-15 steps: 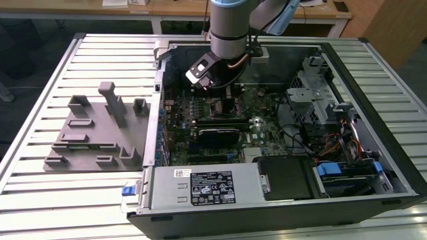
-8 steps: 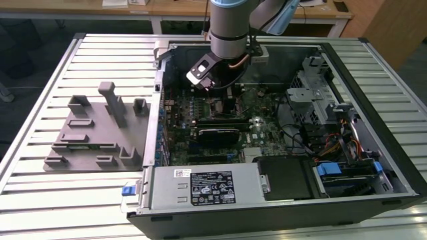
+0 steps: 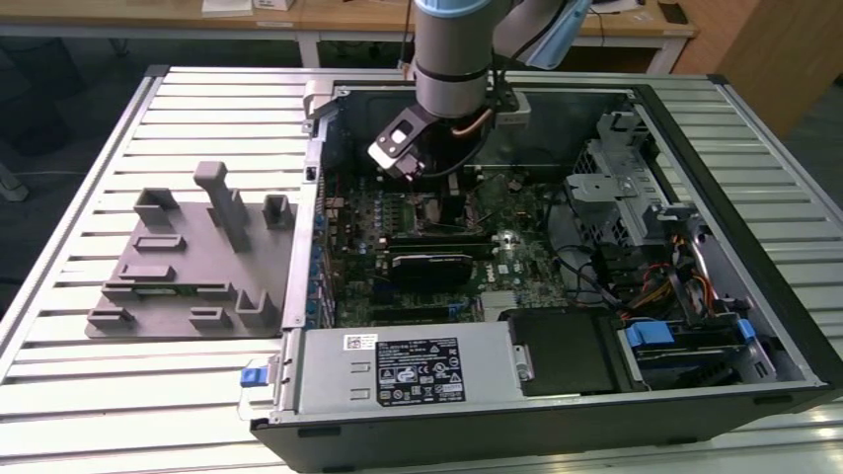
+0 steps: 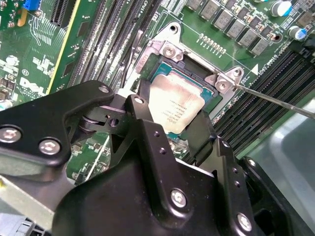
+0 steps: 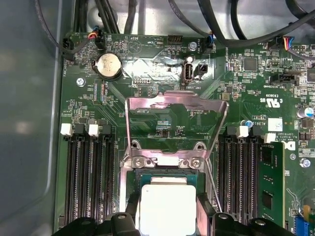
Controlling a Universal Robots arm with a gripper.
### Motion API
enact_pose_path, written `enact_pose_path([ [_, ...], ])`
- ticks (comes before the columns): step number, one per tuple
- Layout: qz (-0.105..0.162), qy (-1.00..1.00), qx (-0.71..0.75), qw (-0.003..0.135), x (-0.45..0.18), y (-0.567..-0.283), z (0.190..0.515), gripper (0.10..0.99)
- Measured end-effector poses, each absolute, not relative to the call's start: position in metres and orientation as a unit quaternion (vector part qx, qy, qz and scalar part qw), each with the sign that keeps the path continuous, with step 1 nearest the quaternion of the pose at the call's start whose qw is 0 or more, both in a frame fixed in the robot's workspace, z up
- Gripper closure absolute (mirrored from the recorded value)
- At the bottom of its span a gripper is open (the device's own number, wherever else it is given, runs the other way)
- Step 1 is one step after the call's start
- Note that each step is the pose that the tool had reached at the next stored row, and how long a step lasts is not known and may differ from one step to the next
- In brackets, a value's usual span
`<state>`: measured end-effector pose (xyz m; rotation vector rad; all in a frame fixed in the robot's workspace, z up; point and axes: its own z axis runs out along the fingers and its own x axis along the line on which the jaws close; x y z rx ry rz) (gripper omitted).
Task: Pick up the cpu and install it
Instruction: 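Place the cpu into insertion slot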
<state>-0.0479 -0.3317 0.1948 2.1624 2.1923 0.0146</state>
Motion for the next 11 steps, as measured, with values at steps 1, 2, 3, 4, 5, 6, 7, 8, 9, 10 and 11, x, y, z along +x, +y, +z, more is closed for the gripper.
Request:
enact_pose_path([
  [1,0.005,0.712,0.702,0.031,-0.048,-0.3317,0.1944,0.549],
  [2,0.005,0.712,0.702,0.031,-0.048,-0.3318,0.1941,0.549],
  [3,0.005,0.712,0.702,0.031,-0.048,-0.3318,0.1939,0.549],
  [4,0.005,0.712,0.702,0.031,-0.048,-0.3318,0.1937,0.549],
  [5,0.006,0.712,0.702,0.03,-0.0479,-0.3318,0.1929,0.549],
  [6,0.006,0.712,0.702,0.03,-0.048,-0.3318,0.1927,0.549],
  [7,0.006,0.712,0.702,0.03,-0.048,-0.3318,0.1925,0.549],
  [8,0.006,0.712,0.702,0.03,-0.048,-0.3318,0.1919,0.549],
  [9,0.006,0.712,0.702,0.03,-0.048,-0.3318,0.1908,0.549],
  [10,0.006,0.712,0.702,0.03,-0.0479,-0.3318,0.1907,0.549],
  [11,0.006,0.712,0.702,0.03,-0.0479,-0.3318,0.1907,0.549],
])
